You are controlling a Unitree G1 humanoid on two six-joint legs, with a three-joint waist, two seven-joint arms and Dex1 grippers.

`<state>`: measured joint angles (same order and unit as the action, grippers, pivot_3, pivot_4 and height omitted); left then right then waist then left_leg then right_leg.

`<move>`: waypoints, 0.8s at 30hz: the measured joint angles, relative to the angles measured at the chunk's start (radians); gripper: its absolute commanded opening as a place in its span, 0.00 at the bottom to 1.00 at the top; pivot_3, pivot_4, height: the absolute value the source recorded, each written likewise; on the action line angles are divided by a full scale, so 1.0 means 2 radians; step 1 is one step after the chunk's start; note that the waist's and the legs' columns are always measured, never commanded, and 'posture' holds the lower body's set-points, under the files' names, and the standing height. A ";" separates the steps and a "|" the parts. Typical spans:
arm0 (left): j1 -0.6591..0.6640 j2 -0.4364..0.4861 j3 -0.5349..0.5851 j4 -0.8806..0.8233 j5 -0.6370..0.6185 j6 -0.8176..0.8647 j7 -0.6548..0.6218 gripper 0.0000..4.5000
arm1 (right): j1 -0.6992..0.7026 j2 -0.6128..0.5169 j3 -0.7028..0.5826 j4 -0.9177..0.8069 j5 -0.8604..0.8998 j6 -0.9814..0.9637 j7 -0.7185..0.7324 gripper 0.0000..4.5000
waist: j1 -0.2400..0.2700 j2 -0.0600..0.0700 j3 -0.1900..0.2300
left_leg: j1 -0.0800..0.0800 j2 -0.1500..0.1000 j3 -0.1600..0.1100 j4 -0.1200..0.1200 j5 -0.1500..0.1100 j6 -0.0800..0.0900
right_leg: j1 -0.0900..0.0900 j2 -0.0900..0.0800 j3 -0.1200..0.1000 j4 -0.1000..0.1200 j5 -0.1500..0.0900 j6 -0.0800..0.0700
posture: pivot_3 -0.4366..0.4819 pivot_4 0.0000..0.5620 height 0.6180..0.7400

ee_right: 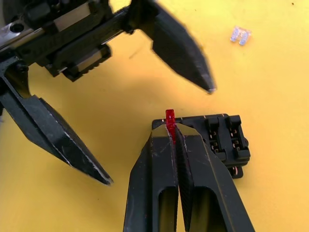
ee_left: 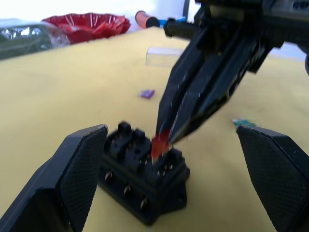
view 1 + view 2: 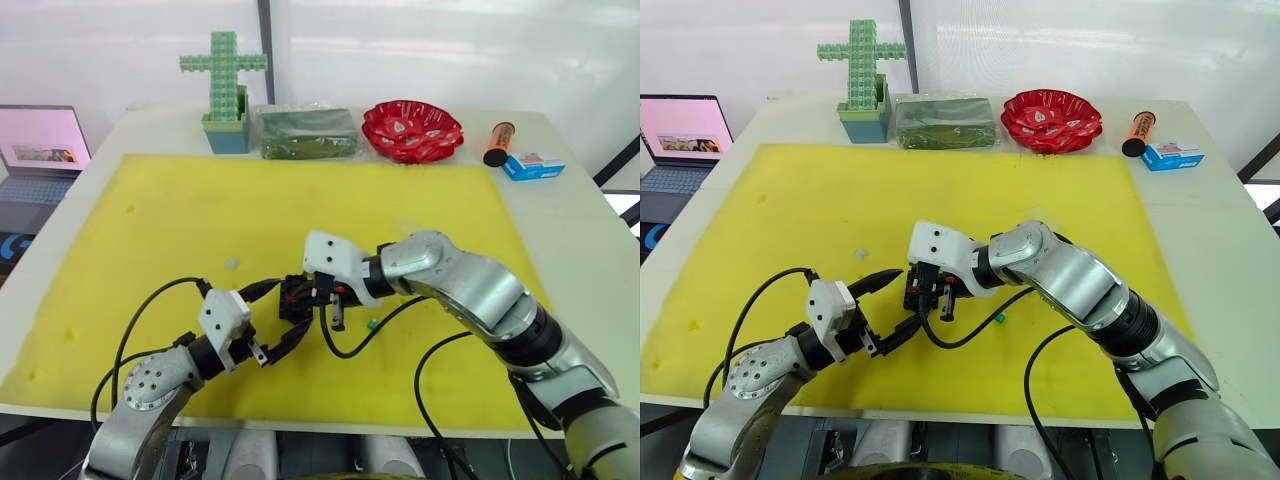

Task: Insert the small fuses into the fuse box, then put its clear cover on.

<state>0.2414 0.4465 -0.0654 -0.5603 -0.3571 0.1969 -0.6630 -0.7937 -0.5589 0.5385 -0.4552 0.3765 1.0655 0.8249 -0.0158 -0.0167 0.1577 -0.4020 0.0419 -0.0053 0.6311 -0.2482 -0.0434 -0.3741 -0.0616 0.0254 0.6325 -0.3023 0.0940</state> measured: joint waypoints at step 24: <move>0.048 0.000 0.015 0.110 0.000 -0.149 -0.060 1.00 | 0.007 0.000 0.000 0.000 0.000 -0.001 0.000 0.00 | 0.000 0.000 0.000 | -0.001 0.001 0.000 -0.001 0.000 0.000 | -0.001 -0.002 0.000 -0.001 0.000 -0.001 | 0.48 0.27 1.00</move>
<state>0.3384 0.4472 -0.0346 -0.3399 -0.3565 -0.1006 -0.7835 -0.7803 -0.5589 0.5393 -0.4553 0.3759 1.0642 0.8257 -0.0156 -0.0164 0.1578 -0.4032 0.0443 -0.0051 0.6298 -0.2484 -0.0436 -0.3753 -0.0664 0.0256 0.6302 -0.3023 0.0929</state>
